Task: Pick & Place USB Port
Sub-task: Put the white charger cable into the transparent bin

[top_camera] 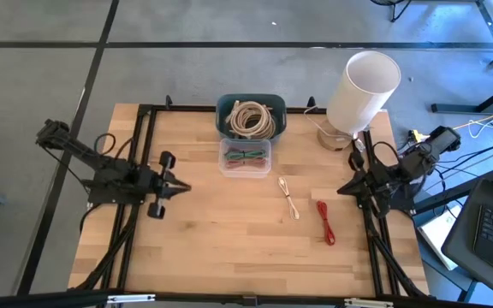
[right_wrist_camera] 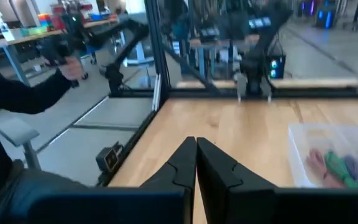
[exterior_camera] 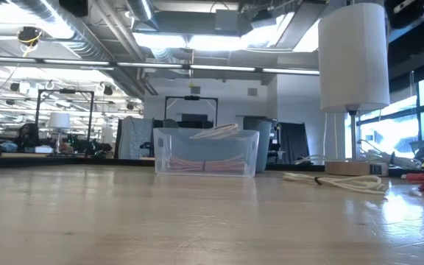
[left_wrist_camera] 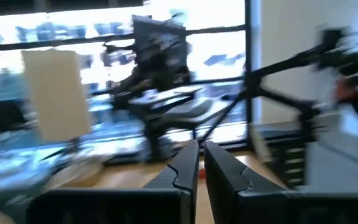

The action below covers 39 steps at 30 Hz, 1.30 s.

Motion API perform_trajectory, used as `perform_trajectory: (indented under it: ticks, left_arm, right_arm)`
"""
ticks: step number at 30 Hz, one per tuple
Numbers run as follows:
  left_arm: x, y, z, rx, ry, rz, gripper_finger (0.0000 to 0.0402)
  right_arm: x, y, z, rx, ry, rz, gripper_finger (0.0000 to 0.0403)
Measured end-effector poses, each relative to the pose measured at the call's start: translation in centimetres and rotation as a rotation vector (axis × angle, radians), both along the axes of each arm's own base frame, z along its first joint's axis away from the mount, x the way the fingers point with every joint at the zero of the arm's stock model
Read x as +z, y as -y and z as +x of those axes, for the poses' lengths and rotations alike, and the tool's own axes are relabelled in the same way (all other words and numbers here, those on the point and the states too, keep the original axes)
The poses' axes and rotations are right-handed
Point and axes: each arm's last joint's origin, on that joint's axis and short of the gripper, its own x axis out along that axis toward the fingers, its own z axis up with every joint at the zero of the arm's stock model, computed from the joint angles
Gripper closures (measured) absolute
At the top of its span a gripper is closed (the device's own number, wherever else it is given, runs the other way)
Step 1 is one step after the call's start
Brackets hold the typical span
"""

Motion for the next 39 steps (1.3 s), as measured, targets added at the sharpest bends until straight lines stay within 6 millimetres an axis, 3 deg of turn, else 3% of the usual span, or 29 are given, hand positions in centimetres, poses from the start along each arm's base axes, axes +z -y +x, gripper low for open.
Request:
perform_trajectory:
  ticks: [5,12,17,23,28,33,39]
  left_arm:
    - [-1.7,-0.9,0.0,0.079,-0.037,-0.016,0.0385]
    - [-3.2,-1.5,0.3,0.129,-0.091,-0.030,0.0384]
    - [-3.8,-1.5,0.3,0.131,-0.148,-0.003,0.0384]
    - [-4.0,-1.5,0.3,0.131,-0.162,0.004,0.0384]
    - [-4.0,-1.5,0.3,0.131,-0.163,0.005,0.0384]
    - [-4.0,-1.5,0.3,0.131,-0.163,0.005,0.0384]
    - [-4.0,-1.5,0.3,0.131,-0.164,0.005,0.0384]
  right_arm:
    - [1.3,-0.2,0.3,0.000,0.136,0.036,0.0386]
    - [3.1,-0.7,1.5,-0.134,0.292,0.066,0.0386]
    - [2.3,-1.8,3.0,-0.148,0.226,0.022,0.0386]
    - [0.5,-3.1,5.8,-0.238,0.052,0.152,0.0386]
    - [-2.0,-4.1,8.4,-0.303,-0.097,0.143,0.0386]
    - [-5.4,-3.7,10.5,-0.469,-0.325,0.239,0.0386]
    - [-9.0,-2.9,11.6,-0.691,-0.549,0.343,0.0386]
